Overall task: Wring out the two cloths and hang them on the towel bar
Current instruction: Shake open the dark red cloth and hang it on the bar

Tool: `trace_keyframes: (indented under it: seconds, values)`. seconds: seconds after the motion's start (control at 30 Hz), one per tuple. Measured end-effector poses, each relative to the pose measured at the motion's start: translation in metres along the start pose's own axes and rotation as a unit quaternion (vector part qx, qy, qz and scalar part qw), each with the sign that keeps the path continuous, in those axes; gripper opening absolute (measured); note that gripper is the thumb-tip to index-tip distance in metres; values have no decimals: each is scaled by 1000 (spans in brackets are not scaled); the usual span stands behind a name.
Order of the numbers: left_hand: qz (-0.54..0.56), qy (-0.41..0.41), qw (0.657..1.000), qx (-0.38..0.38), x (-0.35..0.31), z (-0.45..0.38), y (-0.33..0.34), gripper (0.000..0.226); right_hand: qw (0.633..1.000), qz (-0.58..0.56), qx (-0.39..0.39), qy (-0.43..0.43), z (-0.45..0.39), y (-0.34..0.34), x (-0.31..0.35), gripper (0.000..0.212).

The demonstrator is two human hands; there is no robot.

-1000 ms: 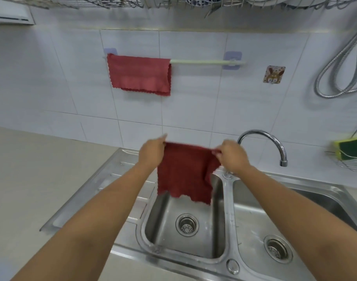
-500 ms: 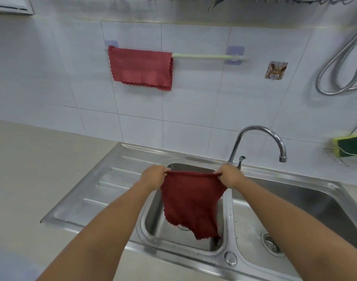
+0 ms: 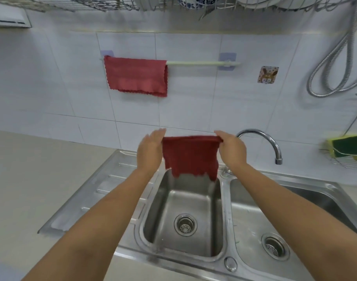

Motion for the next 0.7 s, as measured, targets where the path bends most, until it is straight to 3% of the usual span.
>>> trace_keyframes:
  seconds: [0.03, 0.07, 0.1, 0.17, 0.2, 0.4, 0.57, 0.7]
  values:
    - [-23, 36, 999, -10, -6, -5, -4, 44, 998, 26, -29, -53, -4, -8, 9, 51]
    - [-44, 63, 996, 55, -3, -6, 8, 43, 993, 73, 13, -96, -5, -3, 13, 51]
    - [-60, 63, 979, 184, 3, 3, 30, 39, 978, 127, 119, -113, 1, 17, 6, 49]
    - [-71, -6, 869, 490, 27, 57, 78, 29, 907, 182, 371, -83, 36, 64, -25, 40]
    - [-62, -31, 841, 537, 33, 73, 87, 27, 883, 183, 428, -58, 49, 78, -38, 34]
    - [-54, -39, 919, 388, 37, 60, 92, 37, 919, 150, 365, 23, 58, 88, -59, 31]
    - [-57, -45, 947, 314, 29, 53, 87, 37, 954, 109, 273, 63, 50, 83, -62, 31]
    - [-102, 0, 946, 308, 29, 56, 92, 34, 963, 98, 237, 78, 51, 75, -63, 22]
Point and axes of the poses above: each hand's wrist, its own z-axis away from the middle knuckle, its own y-axis out of the palm, x = y × z, the point moved 9 cm from there along -z, towards the middle knuckle, and after that the axes turned 6 degrees about -x, right-handed, at the moved point
